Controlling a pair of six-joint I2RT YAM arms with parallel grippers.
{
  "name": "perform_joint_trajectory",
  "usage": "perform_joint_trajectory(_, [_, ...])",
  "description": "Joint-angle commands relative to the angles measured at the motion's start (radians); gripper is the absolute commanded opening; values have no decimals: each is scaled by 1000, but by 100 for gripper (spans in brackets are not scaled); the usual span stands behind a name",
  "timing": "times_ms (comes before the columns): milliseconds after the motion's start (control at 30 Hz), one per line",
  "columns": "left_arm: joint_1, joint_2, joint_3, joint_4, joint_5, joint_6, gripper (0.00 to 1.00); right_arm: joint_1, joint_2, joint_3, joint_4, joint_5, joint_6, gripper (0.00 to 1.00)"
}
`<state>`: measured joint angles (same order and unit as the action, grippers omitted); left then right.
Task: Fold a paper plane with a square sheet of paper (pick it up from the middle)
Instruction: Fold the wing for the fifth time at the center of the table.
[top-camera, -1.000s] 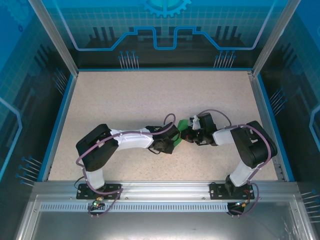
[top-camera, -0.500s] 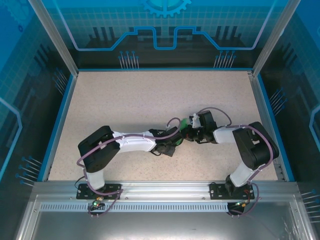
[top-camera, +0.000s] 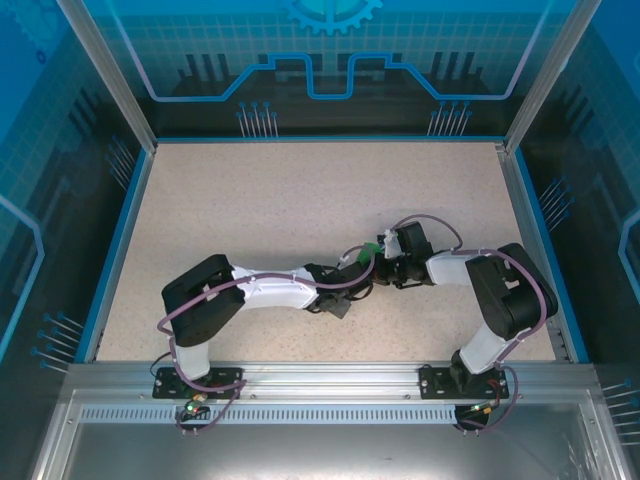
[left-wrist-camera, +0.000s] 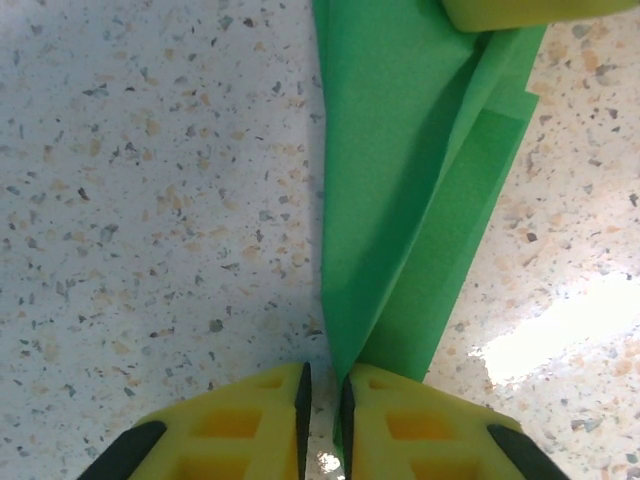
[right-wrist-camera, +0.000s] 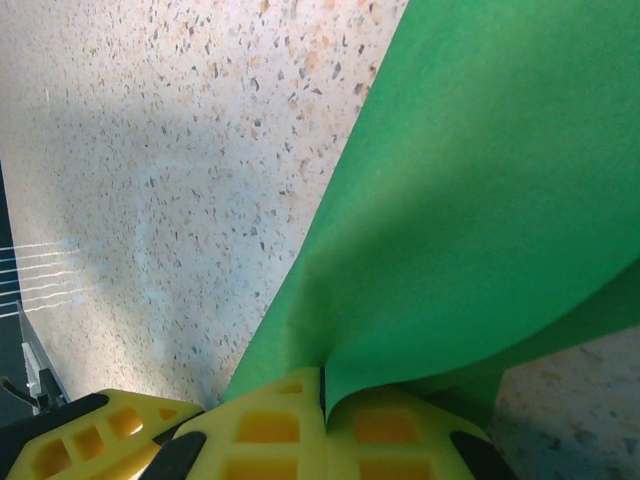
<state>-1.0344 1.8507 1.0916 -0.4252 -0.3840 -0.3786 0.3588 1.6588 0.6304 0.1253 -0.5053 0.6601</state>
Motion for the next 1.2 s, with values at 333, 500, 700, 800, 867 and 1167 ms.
perform_joint_trajectory(333, [-12,-130,-14,-21,94,42,26,-18,43,24,-88,68,-63,0])
perform_joint_trajectory(500, [40,-169,-15,1,185,-36,24,-18,49,15,-78,71,-60,0])
perform_joint_trajectory(700, [132,-140,-26,80,253,-156,11,-20,53,-2,-63,69,-54,0])
perform_joint_trajectory(800, [143,-107,-24,105,267,-180,8,-23,55,-9,-49,67,-49,0])
perform_joint_trajectory(867, [145,-82,-22,115,276,-191,5,-24,57,-15,-39,62,-45,0])
perform_joint_trajectory(1167, [145,-43,-56,150,337,-203,0,-38,64,-33,-8,47,-30,0])
